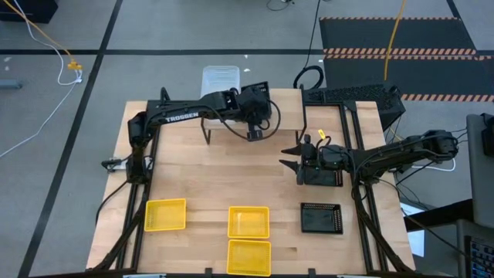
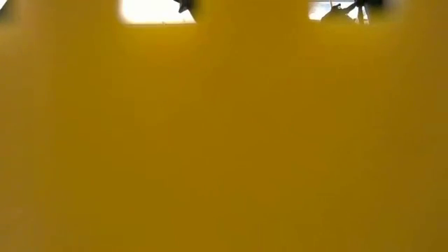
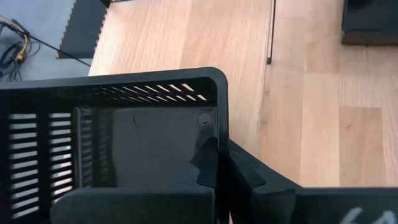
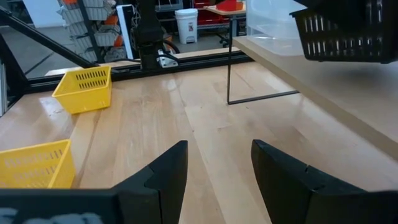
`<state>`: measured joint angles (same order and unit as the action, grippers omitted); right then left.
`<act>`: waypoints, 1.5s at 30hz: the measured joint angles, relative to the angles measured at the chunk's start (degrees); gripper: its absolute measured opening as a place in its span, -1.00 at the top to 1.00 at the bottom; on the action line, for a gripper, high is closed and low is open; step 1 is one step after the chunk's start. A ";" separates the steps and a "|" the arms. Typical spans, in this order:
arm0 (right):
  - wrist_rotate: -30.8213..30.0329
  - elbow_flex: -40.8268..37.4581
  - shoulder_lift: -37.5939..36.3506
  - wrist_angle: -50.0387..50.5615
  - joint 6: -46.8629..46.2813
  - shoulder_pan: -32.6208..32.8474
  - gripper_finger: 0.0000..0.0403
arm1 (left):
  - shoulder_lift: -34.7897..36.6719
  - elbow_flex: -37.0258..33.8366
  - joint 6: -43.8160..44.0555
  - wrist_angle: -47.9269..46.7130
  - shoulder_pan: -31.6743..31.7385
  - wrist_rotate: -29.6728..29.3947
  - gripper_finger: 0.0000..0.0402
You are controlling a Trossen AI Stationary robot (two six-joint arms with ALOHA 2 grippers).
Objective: Stack baskets on shelf by color
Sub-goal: Put the left black bin on the shelf, then stack the top black bin on top of the black bin on the shelf
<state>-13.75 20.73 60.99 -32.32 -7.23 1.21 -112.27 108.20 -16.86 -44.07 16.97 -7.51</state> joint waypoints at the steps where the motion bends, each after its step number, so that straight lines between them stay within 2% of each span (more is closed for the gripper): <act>1: -0.06 0.00 0.00 0.03 -0.02 0.00 0.15 | 0.00 0.00 0.36 -0.14 0.03 0.00 0.95; 10: -0.43 0.00 0.00 0.03 -1.06 0.00 0.15 | -0.50 0.00 0.04 -1.31 0.64 -0.02 0.93; 16: -4.39 0.00 0.00 0.53 -1.09 0.00 0.15 | -0.50 -0.02 -0.60 -2.60 1.44 -0.09 0.75; 21: -4.41 0.00 0.00 0.49 -1.09 0.00 0.15 | -0.48 -0.02 0.20 -1.72 1.54 -0.08 0.59; 28: -4.40 0.00 0.00 0.49 -1.09 0.00 0.15 | -0.48 -0.02 1.10 1.31 0.77 -0.11 0.48; 34: -4.23 0.00 0.00 1.00 -1.09 0.00 0.15 | 0.59 -0.09 1.26 -0.94 -0.73 -0.78 0.42; 40: -4.21 -0.02 0.00 1.37 -1.01 0.00 0.15 | 7.64 -0.05 5.28 -9.69 -5.94 -9.36 0.41; 42: -4.21 -0.02 -0.02 0.76 -0.92 0.00 0.15 | 10.58 -0.04 9.46 -13.69 -8.42 -12.07 0.41; 45: -4.21 -0.02 0.00 0.48 -0.61 0.00 0.15 | 14.67 0.00 20.30 -20.34 -12.49 -13.11 0.41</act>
<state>-17.96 20.71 60.99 -31.84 -7.84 1.21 -97.60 108.20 3.45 -64.42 4.48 -20.61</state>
